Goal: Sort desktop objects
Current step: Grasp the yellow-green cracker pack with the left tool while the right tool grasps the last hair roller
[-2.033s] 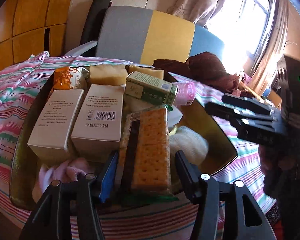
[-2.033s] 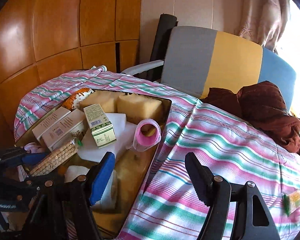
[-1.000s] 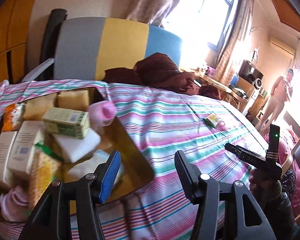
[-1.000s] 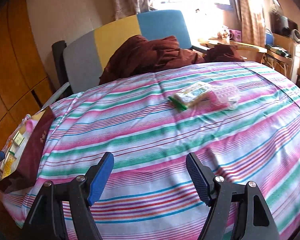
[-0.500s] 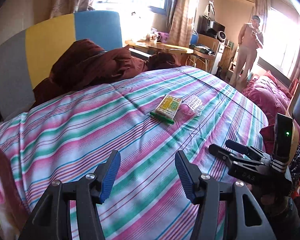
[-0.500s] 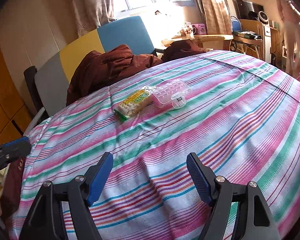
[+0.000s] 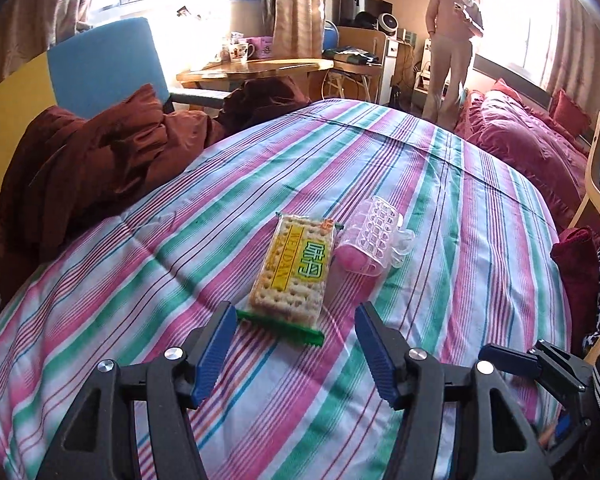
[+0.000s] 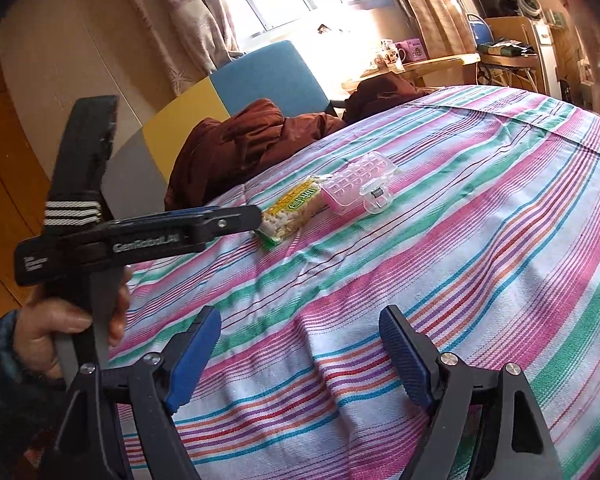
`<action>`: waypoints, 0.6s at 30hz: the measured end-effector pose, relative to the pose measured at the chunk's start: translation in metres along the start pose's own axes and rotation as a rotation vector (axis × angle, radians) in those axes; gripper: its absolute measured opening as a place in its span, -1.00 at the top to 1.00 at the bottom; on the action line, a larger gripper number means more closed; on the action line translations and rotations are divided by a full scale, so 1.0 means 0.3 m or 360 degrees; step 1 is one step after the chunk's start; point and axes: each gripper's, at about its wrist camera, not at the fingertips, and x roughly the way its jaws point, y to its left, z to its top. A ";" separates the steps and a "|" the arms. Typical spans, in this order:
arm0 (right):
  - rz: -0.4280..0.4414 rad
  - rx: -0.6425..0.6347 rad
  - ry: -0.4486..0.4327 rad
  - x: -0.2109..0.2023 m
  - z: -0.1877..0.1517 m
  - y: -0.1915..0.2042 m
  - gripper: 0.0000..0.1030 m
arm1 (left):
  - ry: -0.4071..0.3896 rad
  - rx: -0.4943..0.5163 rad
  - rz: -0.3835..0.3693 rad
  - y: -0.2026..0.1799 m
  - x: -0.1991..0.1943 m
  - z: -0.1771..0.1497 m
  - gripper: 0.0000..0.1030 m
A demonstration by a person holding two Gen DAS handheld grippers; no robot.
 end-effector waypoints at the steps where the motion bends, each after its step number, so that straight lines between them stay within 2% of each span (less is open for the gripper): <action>1: 0.0007 0.0000 -0.0001 0.000 0.000 0.000 -0.62 | 0.0014 0.0010 -0.0016 0.001 0.021 0.011 -0.26; 7: 0.0033 -0.0003 0.0000 0.003 -0.001 0.002 -0.65 | 0.0102 0.0049 -0.0054 0.018 0.140 0.046 -0.29; 13: 0.0032 -0.0011 0.0008 0.007 0.000 0.007 -0.67 | 0.0101 0.0008 -0.0017 0.027 0.155 0.027 -0.26; 15: 0.0028 -0.0014 0.0010 0.009 0.001 0.008 -0.67 | 0.0100 -0.0005 -0.0005 0.030 0.159 0.021 -0.06; 18: 0.0022 -0.0018 0.0016 0.011 0.002 0.007 -0.67 | 0.0098 -0.0041 0.0014 0.036 0.154 0.002 0.01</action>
